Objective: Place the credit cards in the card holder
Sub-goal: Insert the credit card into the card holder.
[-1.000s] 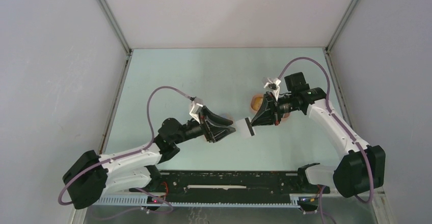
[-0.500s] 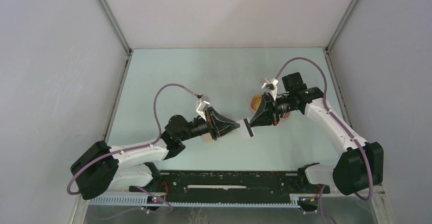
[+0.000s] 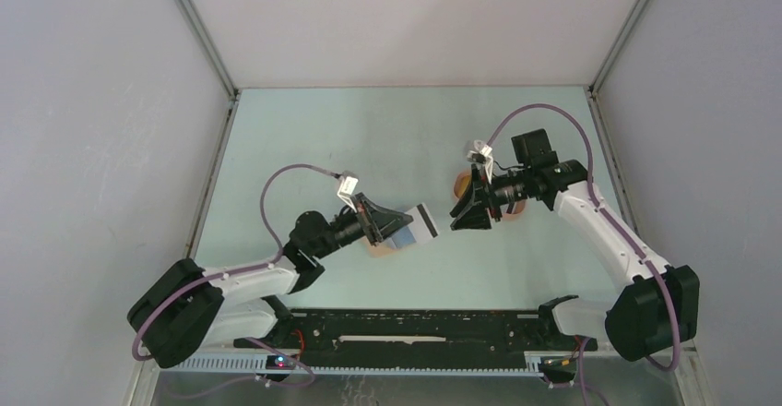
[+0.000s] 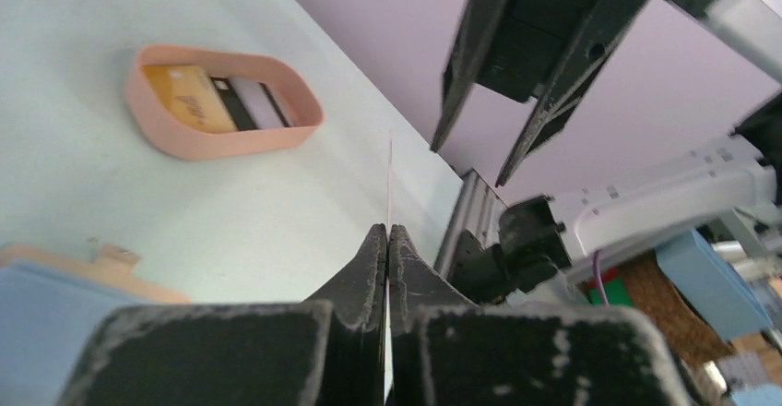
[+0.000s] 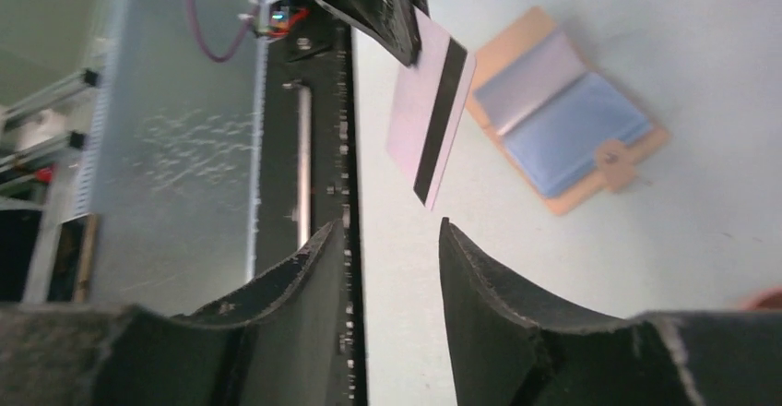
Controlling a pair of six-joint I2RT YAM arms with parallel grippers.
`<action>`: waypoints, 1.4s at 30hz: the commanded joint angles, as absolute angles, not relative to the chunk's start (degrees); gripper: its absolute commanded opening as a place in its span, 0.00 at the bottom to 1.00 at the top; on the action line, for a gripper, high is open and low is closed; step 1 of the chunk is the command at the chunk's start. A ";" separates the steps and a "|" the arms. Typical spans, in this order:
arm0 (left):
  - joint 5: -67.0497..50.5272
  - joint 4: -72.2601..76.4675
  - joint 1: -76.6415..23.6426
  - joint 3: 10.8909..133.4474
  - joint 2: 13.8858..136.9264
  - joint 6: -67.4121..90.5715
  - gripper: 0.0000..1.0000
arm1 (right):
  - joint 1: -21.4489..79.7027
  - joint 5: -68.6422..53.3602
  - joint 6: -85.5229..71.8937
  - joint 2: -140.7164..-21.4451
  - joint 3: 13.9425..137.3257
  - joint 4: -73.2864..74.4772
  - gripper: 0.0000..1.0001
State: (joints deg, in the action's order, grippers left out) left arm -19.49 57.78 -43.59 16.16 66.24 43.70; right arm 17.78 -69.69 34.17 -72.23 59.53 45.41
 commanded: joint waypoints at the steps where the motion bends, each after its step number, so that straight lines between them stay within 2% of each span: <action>1: -17.96 58.60 -38.72 14.39 65.81 46.70 0.00 | 19.15 -56.80 26.80 -70.58 59.45 36.36 0.49; 5: -17.47 55.15 -35.38 15.07 67.38 46.20 0.00 | 21.84 -50.07 22.89 -73.03 59.29 32.72 0.39; 8: -16.72 51.09 -34.00 15.57 68.51 45.03 0.00 | 24.64 -44.20 18.52 -75.37 59.30 28.76 0.28; 15: -14.48 46.33 -31.93 13.98 69.88 43.81 0.00 | 30.89 -34.98 7.00 -83.32 61.90 22.89 0.19; 27: -13.15 43.06 -29.36 10.29 69.56 43.31 0.00 | 35.40 -31.89 0.27 -98.00 68.38 23.19 0.16; 42: -8.51 36.44 -29.27 6.94 64.16 44.24 0.00 | 39.09 -25.95 -3.35 -106.70 72.43 25.74 0.14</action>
